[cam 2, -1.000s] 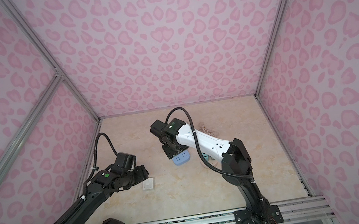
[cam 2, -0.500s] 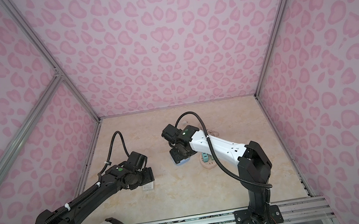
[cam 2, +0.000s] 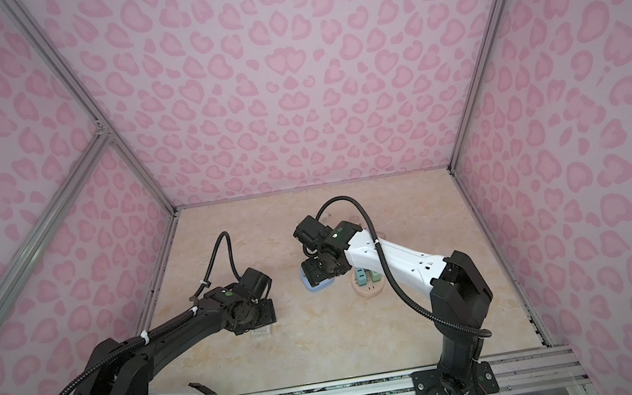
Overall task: Insert the plug
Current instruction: 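Open the right gripper and lift it off the plugged mint adapter, then grasp the white adapter with the left gripper and lift it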
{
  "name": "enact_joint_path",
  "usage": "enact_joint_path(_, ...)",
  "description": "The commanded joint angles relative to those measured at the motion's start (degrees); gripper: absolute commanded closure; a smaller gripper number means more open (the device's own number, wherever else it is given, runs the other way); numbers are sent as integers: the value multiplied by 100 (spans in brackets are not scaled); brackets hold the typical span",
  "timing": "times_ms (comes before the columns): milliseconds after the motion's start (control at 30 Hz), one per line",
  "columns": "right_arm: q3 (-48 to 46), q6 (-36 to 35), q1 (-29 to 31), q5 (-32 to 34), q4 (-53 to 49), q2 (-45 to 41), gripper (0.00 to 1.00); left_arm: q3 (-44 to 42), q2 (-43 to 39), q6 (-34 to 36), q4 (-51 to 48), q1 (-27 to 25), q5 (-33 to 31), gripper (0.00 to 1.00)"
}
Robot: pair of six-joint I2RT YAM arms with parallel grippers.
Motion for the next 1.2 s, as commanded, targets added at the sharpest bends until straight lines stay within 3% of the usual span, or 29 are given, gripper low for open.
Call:
enact_joint_path(0,-80,24,-16,-116,109,-39,25,-21,121,-20,199,-19,-39,27)
enact_joint_path(333,-103,58,-25,-138,116,-32,26,-86,222,-125,263,-246,-79,34)
enact_joint_path(567,-184,59,-34,-187,166,-55,27,-99,228,-170,281,-329,-84,47)
enact_joint_path(667,-212,66,-43,-196,185,-55,27,-81,202,-135,294,-338,-16,65)
enact_joint_path(767,-295,41,-36,-211,312,-140,27,-65,114,-86,366,-345,55,97)
enact_joint_path(967,-691,-94,-34,-166,935,-606,29,-389,-609,111,1183,-444,9,98)
enact_joint_path(1067,-1032,-145,-34,19,1396,-928,31,-923,-1420,272,2231,-619,75,98)
enact_joint_path(1167,-1434,-231,-16,270,1899,-1297,32,-1679,-2765,488,3395,-869,227,98)
